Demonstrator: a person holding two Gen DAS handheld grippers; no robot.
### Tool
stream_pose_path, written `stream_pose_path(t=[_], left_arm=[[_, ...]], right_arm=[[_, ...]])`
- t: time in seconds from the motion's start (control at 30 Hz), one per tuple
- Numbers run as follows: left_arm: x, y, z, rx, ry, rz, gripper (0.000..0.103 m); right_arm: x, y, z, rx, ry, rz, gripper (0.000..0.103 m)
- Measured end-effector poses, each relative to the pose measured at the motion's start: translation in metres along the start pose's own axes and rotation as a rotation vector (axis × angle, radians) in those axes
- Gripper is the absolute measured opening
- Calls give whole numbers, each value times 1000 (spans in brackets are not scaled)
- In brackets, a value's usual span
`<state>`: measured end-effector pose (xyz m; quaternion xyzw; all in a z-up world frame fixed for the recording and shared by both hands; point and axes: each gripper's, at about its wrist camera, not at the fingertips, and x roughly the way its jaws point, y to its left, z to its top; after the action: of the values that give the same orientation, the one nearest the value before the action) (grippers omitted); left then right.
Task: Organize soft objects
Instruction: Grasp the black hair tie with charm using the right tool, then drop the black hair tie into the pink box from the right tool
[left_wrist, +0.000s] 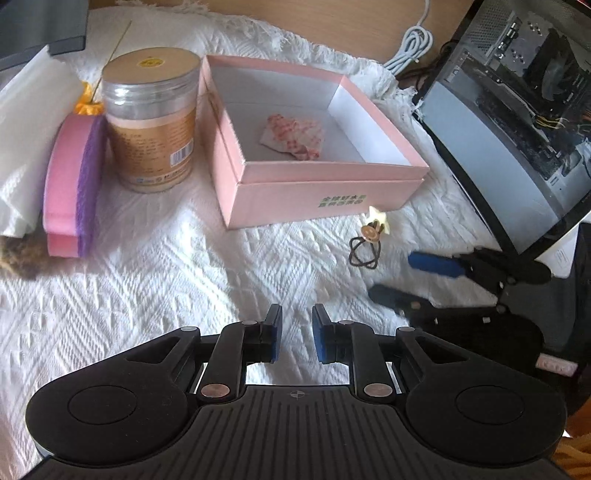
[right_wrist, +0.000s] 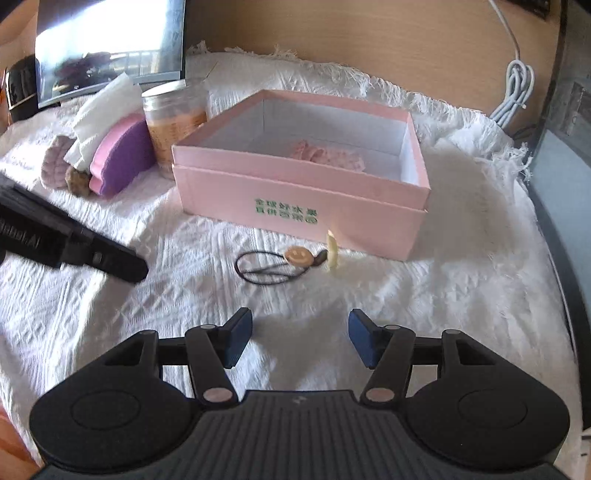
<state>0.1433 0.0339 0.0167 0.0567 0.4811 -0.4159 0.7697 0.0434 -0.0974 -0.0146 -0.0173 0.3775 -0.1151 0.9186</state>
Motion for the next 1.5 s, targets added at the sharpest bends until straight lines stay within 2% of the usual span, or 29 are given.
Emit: stream_pose_path(t=[0.17, 0.37, 0.43, 0.47, 0.57, 0.7, 0.8, 0.87, 1.0, 1.1, 1.13, 1.2, 1.27, 1.5], left_arm=[[-2, 4, -3, -17, -6, 7, 20], [-6, 9, -5, -30, -6, 5, 20], [-6, 10, -5, -35, -9, 7, 20], [-6, 11, -5, -36, -10, 8, 20], [-7, 12, -5, -41, -16, 9, 20], [-8, 13, -4, -55, -31, 4, 20], [-9, 13, -3, -64, -41, -5, 20], [-11, 11, -3, -65, -53, -14, 20], [-17, 8, -4, -64, -78, -24, 20], [-23, 10, -8, -75, -92, -3, 20], [-24, 12, -9, -82, -96, 5, 20], [-28, 18, -12, -105, -104, 29, 20], [-33, 26, -16, -136, -114, 55, 20], [-53, 53, -26, -217, -186, 167, 20]], right_arm=[[9, 13, 21, -53, -64, -23, 58], [32, 1, 38, 7, -30, -38, 58], [34, -6, 41, 34, -21, -11, 48], [33, -9, 42, 43, -18, 4, 30], [26, -10, 46, 5, -17, -7, 11], [-3, -12, 53, -30, -42, 28, 8], [-32, -14, 68, -48, -98, 52, 8], [-52, -16, 86, -63, -177, 51, 8], [-77, -25, 135, -66, -338, 18, 8], [-74, -29, 167, -85, -432, -40, 11], [-69, -30, 174, -87, -434, -42, 15], [-59, -32, 184, -72, -421, -32, 44], [-48, -32, 183, -42, -401, -13, 56], [-15, -1, 152, -85, -279, 43, 56]])
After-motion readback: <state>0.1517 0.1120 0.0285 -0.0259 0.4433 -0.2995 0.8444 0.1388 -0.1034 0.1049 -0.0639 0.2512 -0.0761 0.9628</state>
